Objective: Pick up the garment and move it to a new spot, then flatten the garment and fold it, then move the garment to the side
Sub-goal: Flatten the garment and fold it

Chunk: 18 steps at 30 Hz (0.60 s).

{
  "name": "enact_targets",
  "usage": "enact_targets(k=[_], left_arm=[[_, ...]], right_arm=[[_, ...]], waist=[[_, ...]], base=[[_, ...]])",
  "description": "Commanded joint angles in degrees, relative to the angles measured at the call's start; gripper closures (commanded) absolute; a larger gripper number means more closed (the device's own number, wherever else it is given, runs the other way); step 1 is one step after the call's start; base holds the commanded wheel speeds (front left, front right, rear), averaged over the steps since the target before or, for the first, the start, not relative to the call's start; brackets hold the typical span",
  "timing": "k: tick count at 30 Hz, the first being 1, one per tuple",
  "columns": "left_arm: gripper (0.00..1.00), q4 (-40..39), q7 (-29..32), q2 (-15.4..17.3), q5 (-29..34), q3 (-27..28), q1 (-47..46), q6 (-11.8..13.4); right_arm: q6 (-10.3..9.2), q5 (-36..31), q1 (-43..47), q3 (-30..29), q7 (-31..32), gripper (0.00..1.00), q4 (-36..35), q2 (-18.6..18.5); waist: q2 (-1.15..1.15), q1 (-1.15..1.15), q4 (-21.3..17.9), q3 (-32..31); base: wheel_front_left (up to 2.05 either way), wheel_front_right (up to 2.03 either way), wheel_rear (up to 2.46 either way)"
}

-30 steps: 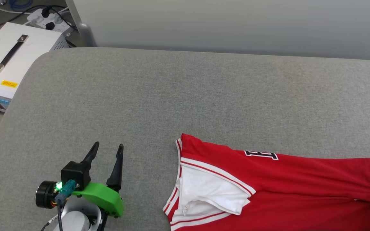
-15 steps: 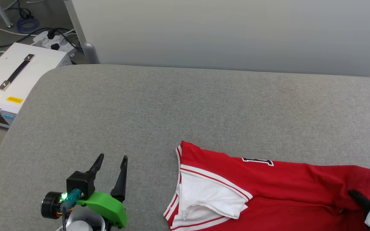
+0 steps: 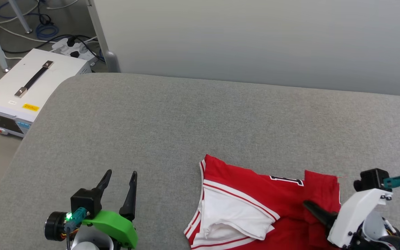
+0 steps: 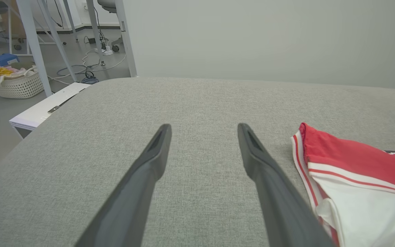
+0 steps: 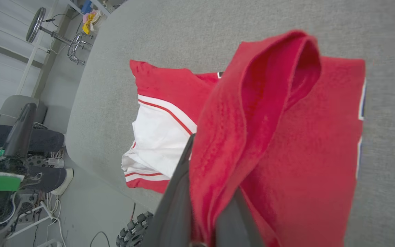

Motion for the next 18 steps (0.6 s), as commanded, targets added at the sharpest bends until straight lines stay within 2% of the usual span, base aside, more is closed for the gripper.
enact_targets(k=[1, 4, 9, 18], left_arm=[[0.0, -0.01, -0.34, -0.23, 0.54, 0.47, 0.88, -0.25], [0.0, 0.12, -0.34, -0.24, 0.65, 1.02, 0.93, -0.42], [0.0, 0.5, -0.34, -0.38, 0.97, 1.45, 0.76, -0.79], [0.0, 0.91, -0.34, -0.42, 1.35, 2.05, 0.51, -1.17]], right_arm=[[-0.02, -0.42, -1.36, 0.93, 0.2, 1.0, -0.47, 0.57], [-0.02, 0.27, -2.76, 2.9, -0.35, 1.0, 0.77, 1.59], [-0.02, 6.19, -5.0, 10.08, -5.86, 1.0, 6.63, 1.69], [-0.02, 11.25, -10.91, 20.6, -16.05, 1.0, 17.93, 1.71]], waist=[[0.0, 0.0, 0.44, 0.06], [0.0, 0.0, 0.98, 0.14], [0.0, 0.0, 2.05, 0.0], [0.0, 0.0, 3.72, 0.22]], base=[[0.0, 0.0, 0.0], [0.0, 0.0, 0.0], [0.0, 0.0, 0.0], [0.0, 0.0, 0.0]])
